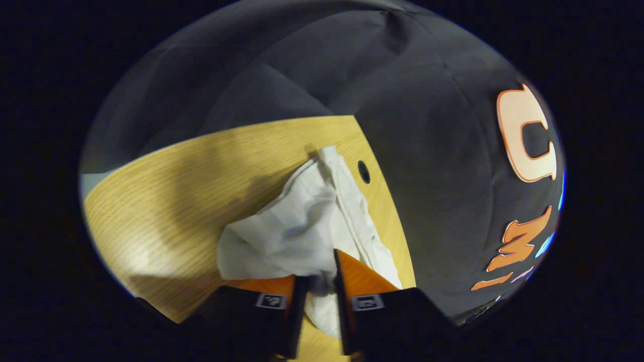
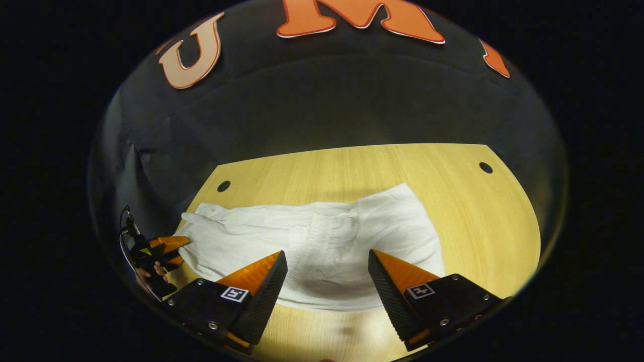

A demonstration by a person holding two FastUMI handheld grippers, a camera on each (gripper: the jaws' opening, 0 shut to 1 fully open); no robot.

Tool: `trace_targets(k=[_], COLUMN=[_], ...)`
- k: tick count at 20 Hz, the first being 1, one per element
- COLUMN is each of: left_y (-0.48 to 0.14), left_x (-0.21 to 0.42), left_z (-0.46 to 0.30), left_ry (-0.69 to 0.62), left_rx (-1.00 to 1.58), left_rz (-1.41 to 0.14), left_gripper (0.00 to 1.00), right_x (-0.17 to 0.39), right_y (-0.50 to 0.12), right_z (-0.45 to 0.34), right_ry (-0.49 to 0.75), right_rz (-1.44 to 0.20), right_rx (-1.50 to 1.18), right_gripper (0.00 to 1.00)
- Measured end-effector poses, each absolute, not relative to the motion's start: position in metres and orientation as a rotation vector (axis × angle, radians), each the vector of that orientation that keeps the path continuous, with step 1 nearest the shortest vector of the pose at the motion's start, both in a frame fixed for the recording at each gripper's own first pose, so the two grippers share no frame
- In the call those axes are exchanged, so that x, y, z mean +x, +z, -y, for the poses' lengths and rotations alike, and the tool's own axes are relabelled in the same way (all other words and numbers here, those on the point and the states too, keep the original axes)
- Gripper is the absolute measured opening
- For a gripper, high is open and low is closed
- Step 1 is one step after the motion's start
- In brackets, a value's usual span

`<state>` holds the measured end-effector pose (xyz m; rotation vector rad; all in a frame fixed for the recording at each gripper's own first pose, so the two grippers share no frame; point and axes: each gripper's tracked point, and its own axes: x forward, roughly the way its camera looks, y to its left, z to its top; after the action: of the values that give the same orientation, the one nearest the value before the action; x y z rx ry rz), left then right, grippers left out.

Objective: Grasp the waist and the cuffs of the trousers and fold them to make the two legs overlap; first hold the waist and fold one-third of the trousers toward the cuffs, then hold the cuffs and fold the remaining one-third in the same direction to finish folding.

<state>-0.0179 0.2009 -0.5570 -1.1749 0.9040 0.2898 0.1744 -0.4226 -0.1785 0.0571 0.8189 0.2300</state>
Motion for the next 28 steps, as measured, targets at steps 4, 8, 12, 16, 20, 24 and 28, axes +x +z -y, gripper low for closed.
trace_targets(k=[4,8,12,16,20,24,28], left_y=[-0.536,-0.46,-0.394,-0.339,-0.296,-0.27,-0.256], left_x=[0.0,0.017,0.03,0.047,0.065,0.079,0.082], left_z=[-0.192,-0.174,-0.147,-0.112,-0.056,0.015,0.088], left_ry=[0.221,0.091,0.032,-0.037,-0.127,-0.217,-0.299], left_rx=[-1.139,-1.049,-0.929,-0.831,-0.729,-0.663,-0.638], left_rz=[-0.858,-0.75,-0.685,-0.642,-0.619,-0.623,-0.642], left_gripper=[0.09,0.08,0.11,0.08,0.08,0.08,0.08], right_x=[0.164,0.164,0.155,0.149,0.141,0.136,0.128], right_y=[-0.165,-0.154,-0.142,-0.124,-0.112,-0.102,-0.095], right_z=[0.455,0.479,0.502,0.531,0.564,0.594,0.62], right_ry=[0.199,0.195,0.214,0.215,0.195,0.174,0.157], right_rz=[-0.798,-0.77,-0.739,-0.7,-0.668,-0.635,-0.612], right_rx=[0.066,0.104,0.128,0.153,0.166,0.158,0.158], right_gripper=[0.98,0.98,0.98,0.98,0.99,0.99,0.99])
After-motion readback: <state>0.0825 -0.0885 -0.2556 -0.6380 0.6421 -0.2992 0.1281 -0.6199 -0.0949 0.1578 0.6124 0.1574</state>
